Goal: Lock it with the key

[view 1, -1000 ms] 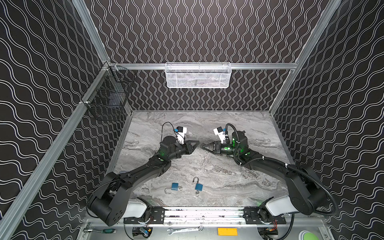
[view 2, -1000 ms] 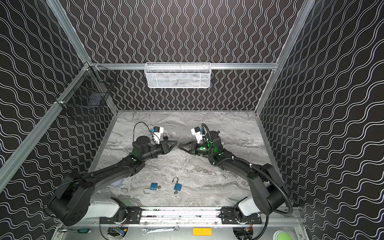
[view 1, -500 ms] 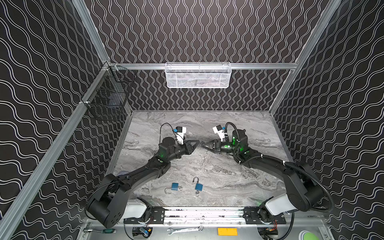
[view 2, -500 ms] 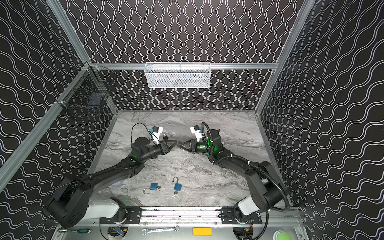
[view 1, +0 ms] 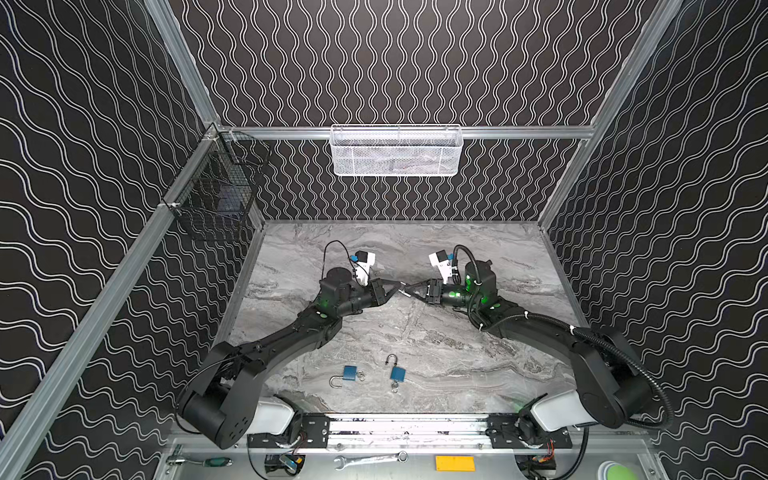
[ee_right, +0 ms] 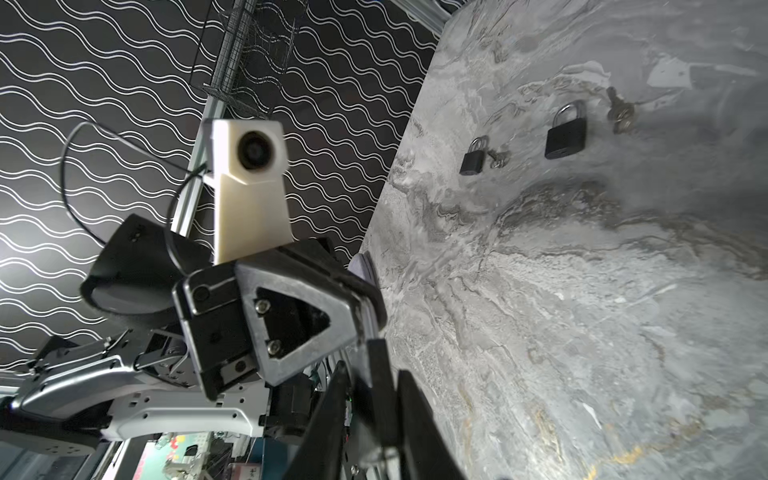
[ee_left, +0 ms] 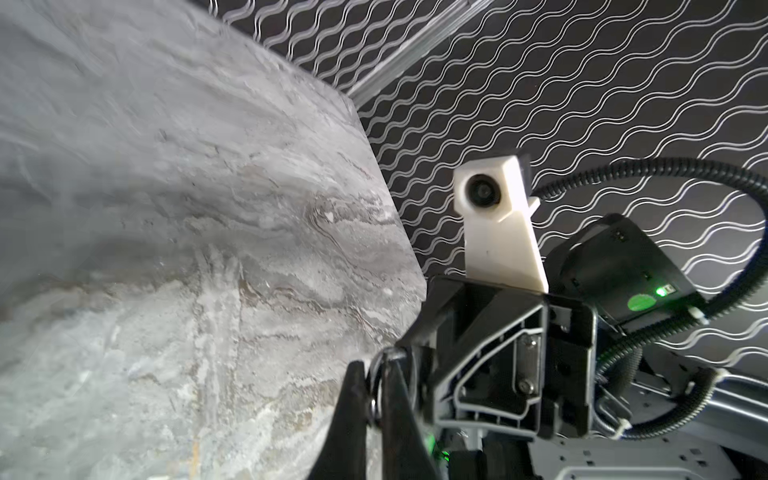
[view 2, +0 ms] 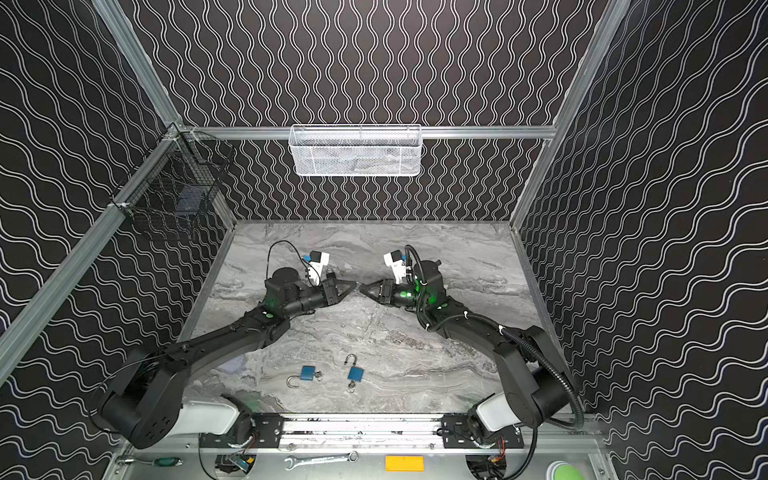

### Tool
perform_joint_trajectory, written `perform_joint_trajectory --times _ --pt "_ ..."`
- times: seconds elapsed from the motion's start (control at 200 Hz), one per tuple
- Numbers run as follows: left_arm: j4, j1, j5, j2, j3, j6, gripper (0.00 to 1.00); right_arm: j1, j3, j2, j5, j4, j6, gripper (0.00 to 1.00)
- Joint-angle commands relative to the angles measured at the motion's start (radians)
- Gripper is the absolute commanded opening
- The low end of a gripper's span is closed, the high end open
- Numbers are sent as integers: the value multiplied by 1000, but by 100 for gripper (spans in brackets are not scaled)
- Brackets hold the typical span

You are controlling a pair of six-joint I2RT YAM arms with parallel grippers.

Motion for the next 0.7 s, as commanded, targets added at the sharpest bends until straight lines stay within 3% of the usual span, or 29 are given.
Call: perform_joint_trajectory --times 0.0,0.19,0.48,0.696 --pt "-36 17 77 18 7 -36 0 1 -11 -20 29 90 -33 32" --pt "21 24 98 40 8 -69 0 -5 -40 -33 38 93 -39 46" --pt "14 34 102 20 6 -74 0 -15 -99 -75 127 48 -70 50" --pt "35 38 108 21 5 -92 0 -19 -129 -61 91 99 -58 49"
